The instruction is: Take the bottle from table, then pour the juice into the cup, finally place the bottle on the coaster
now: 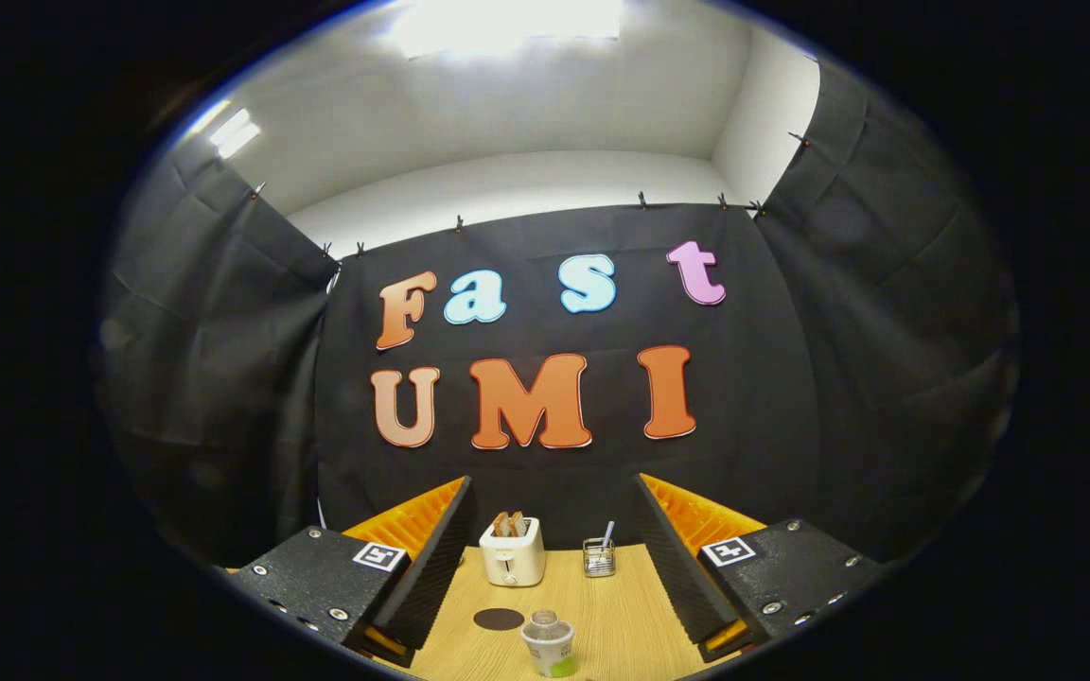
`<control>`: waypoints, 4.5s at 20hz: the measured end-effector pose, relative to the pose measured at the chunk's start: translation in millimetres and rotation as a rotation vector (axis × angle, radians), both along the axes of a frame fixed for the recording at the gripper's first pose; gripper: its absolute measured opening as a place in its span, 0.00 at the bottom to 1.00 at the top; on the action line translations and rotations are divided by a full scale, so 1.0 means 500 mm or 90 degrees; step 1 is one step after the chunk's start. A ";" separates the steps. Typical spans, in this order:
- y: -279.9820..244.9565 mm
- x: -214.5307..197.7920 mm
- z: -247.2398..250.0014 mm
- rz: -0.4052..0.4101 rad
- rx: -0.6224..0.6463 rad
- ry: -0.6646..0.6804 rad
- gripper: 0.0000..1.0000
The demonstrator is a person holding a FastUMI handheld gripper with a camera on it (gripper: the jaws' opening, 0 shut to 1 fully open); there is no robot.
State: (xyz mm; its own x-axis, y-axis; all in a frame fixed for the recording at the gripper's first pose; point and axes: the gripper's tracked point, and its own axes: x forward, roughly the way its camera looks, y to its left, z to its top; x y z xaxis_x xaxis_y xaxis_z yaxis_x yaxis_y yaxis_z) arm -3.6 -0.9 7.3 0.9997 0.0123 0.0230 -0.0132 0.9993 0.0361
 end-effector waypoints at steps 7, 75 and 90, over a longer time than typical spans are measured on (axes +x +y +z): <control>0.013 -0.002 0.013 0.007 -0.007 -0.001 0.98; 0.104 0.068 -0.629 0.059 -0.177 0.266 0.55; 0.212 0.118 -0.583 0.080 -0.625 0.125 0.55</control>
